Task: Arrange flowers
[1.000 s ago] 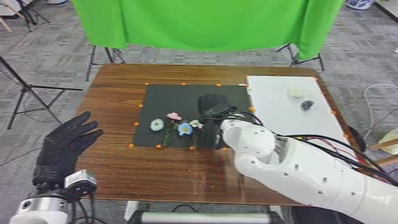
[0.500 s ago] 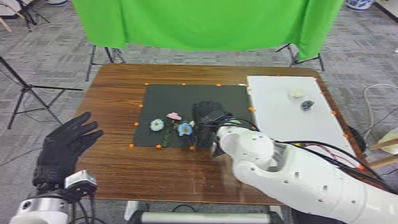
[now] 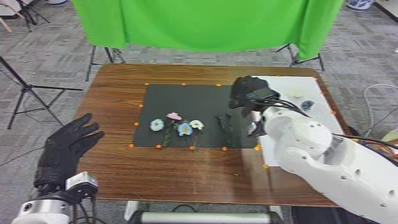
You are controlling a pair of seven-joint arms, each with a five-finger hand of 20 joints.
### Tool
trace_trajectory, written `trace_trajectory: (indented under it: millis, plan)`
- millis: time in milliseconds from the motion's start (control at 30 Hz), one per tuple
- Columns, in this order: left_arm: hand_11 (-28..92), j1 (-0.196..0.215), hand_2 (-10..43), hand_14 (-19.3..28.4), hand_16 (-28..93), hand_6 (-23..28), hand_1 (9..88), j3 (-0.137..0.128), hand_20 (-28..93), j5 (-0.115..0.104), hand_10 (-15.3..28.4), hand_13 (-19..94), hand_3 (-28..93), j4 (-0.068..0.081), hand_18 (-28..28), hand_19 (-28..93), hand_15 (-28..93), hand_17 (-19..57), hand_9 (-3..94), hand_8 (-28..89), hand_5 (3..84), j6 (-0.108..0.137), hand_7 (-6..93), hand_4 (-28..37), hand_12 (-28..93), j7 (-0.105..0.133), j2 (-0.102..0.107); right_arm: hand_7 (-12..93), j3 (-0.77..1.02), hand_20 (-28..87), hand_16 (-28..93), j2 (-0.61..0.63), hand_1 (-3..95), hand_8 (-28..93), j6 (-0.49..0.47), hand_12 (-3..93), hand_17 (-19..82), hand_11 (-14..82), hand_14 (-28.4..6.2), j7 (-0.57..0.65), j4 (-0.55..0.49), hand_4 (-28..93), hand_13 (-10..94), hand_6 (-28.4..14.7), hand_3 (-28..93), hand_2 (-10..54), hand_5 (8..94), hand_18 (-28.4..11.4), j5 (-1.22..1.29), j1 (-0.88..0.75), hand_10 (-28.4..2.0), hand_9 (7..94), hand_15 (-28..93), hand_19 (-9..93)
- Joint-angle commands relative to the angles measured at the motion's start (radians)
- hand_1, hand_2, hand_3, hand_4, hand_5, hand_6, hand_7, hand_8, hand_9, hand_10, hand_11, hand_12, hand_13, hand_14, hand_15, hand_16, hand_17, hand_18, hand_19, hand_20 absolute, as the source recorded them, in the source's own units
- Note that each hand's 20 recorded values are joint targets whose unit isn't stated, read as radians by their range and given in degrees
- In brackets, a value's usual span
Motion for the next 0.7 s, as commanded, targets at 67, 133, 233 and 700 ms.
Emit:
trace_trajectory:
  millis: [67,133,233,700]
  plan:
    - [28,0.022,6.3,26.7,-11,11.3,25.1,-0.002,1,-0.006,19.7,28,83,-0.014,22.7,61,54,-8.8,36.9,-10,41.0,0.021,15.5,-20.4,8,0.006,-0.004,24,0.111,-3,12,0.176,35.7,-16,-0.006,13.1,31,21.3,-4.9,0.061,0.092,-28,72,-0.5,92,-7.3,57.9,-17.8,0.040,-0.073,-12.9,61.9,79,92]
    - [28,0.025,6.3,26.7,-11,11.3,25.1,0.000,1,-0.008,19.7,28,83,-0.015,22.7,61,54,-8.8,36.8,-10,41.0,0.022,15.5,-20.4,8,0.012,-0.001,24,0.041,-3,12,0.214,35.4,-16,0.006,13.0,31,20.6,-4.8,0.078,0.112,-28,72,-0.6,92,-7.3,56.0,-17.8,0.067,-0.013,-12.9,60.5,80,93]
    - [28,0.022,6.3,26.7,-11,11.3,25.1,0.003,1,-0.010,19.7,28,83,-0.015,22.7,61,54,-8.8,36.8,-10,41.0,0.024,15.5,-20.4,8,0.012,-0.002,24,0.048,-3,12,0.216,35.0,-16,-0.012,12.9,31,19.6,-4.6,0.105,0.146,-28,72,-0.9,92,-7.4,54.5,-17.7,0.086,-0.003,-13.1,58.6,80,93]
    - [28,0.015,6.3,26.7,-11,11.3,25.0,0.013,1,-0.011,19.7,28,83,-0.012,22.7,61,54,-8.8,36.8,-10,41.1,0.024,15.5,-20.4,9,0.022,0.003,23,-0.064,-2,11,0.271,33.4,-16,-0.016,12.6,32,15.5,-4.4,0.223,0.244,-28,72,-1.9,93,-7.6,50.1,-17.6,0.153,0.119,-14.1,52.3,82,93]
